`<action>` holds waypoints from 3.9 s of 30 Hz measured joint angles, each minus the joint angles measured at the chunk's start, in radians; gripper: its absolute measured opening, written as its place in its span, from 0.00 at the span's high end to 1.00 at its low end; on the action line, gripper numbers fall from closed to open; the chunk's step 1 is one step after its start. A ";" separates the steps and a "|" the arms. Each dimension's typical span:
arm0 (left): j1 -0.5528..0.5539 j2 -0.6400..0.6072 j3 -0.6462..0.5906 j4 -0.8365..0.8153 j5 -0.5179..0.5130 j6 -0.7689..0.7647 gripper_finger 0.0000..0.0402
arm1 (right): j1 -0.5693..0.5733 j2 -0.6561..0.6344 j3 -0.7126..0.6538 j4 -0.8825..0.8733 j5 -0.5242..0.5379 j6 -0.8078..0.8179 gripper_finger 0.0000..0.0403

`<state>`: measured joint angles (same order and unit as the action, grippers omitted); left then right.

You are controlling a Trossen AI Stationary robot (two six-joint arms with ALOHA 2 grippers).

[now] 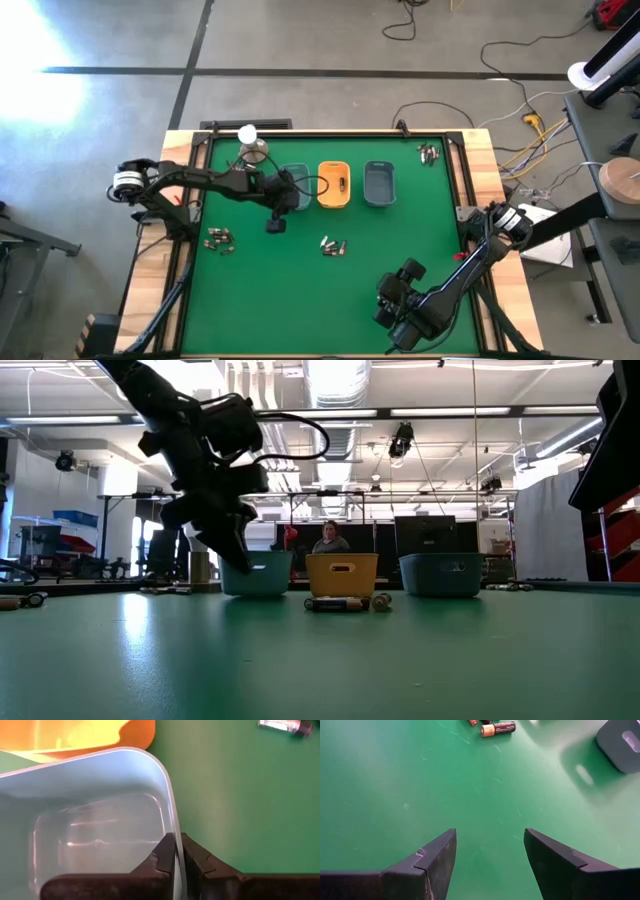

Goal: Sort batteries
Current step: Move the green bin to the top of the table, then put the large black battery into the yellow bin

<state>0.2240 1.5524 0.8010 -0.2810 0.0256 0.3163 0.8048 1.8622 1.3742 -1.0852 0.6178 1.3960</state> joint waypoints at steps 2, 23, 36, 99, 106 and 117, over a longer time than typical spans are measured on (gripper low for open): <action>0.009 0.000 0.002 -0.028 0.000 0.036 1.00 | 0.000 0.000 0.000 0.000 -0.001 0.000 0.44; 0.029 -0.004 -0.008 -0.050 -0.021 0.018 1.00 | -0.019 0.000 0.000 0.013 0.011 -0.053 0.44; 0.035 -0.032 -0.011 -0.068 -0.015 0.011 0.99 | -0.024 0.000 0.000 0.024 0.019 -0.063 0.44; -0.109 -0.514 -0.486 0.864 0.091 -0.410 0.61 | -0.471 0.019 -0.719 1.705 -0.127 -1.046 0.29; -0.109 -0.521 -0.486 0.890 0.089 -0.408 0.61 | -0.478 0.018 -0.721 1.680 -0.156 -1.007 0.45; -0.109 -0.697 -0.485 0.802 0.097 -0.297 0.61 | -0.477 -0.128 -0.538 1.123 -0.192 -0.999 0.44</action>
<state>0.1151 0.8555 0.3157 0.5214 0.1230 0.0192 0.3279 1.7338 0.8360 0.0380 0.4262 0.3973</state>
